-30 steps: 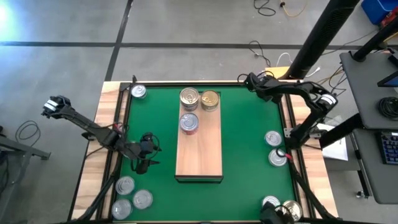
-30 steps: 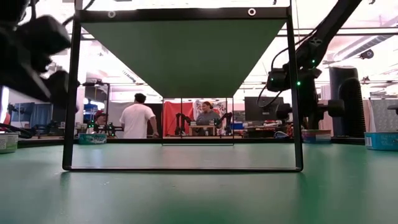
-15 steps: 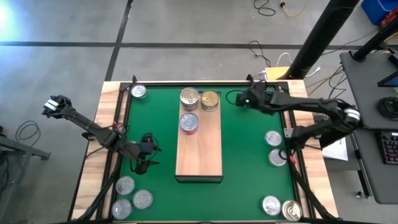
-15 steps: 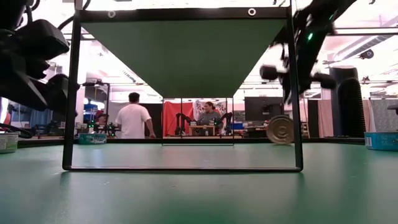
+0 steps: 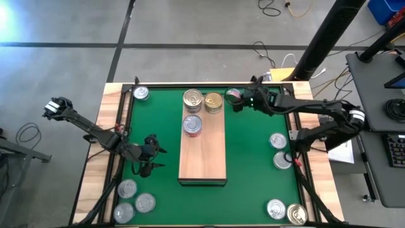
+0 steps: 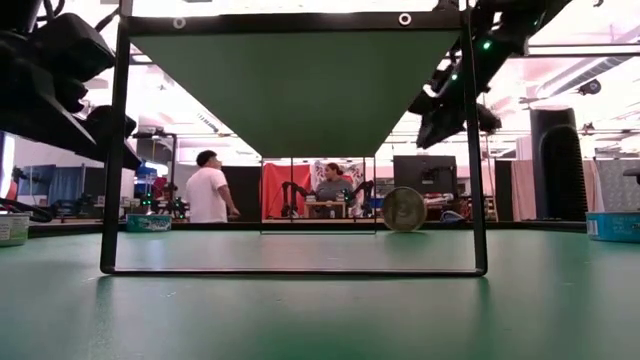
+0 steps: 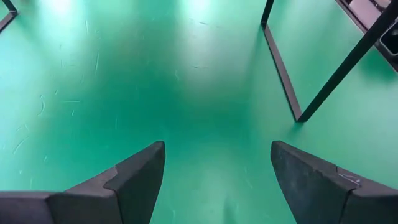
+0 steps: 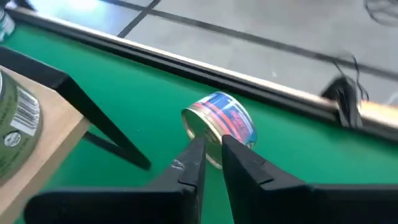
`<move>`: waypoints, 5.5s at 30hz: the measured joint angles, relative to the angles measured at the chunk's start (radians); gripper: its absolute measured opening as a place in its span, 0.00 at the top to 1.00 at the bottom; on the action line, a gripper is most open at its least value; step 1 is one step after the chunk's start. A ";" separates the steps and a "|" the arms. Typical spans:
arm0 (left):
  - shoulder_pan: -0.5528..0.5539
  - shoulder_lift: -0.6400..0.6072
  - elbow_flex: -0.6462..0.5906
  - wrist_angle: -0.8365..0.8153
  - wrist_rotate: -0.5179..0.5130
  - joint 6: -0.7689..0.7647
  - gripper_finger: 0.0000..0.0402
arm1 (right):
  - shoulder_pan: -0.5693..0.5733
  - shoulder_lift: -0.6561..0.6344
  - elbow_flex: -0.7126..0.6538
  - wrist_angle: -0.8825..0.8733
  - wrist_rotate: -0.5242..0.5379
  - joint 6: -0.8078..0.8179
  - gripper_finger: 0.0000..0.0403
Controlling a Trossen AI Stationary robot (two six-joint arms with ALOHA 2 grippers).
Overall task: Stack canned seafood by type on shelf
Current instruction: Put the blue pink tuna can on the shelf
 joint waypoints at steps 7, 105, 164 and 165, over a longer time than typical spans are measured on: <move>0.000 -0.006 0.025 0.011 -0.057 -0.026 0.31 | -0.190 0.094 0.000 0.124 -0.376 -0.220 0.54; -0.044 0.041 0.313 -0.118 -0.600 0.196 0.31 | 0.153 -0.278 -0.005 -0.034 -0.892 -0.019 0.58; -0.106 0.041 0.322 0.019 -0.460 0.252 0.31 | 0.280 0.224 0.391 -0.241 -0.585 0.243 0.19; -0.106 0.041 0.322 0.018 -0.460 0.253 0.31 | 0.280 0.215 0.389 -0.251 -0.573 0.237 0.19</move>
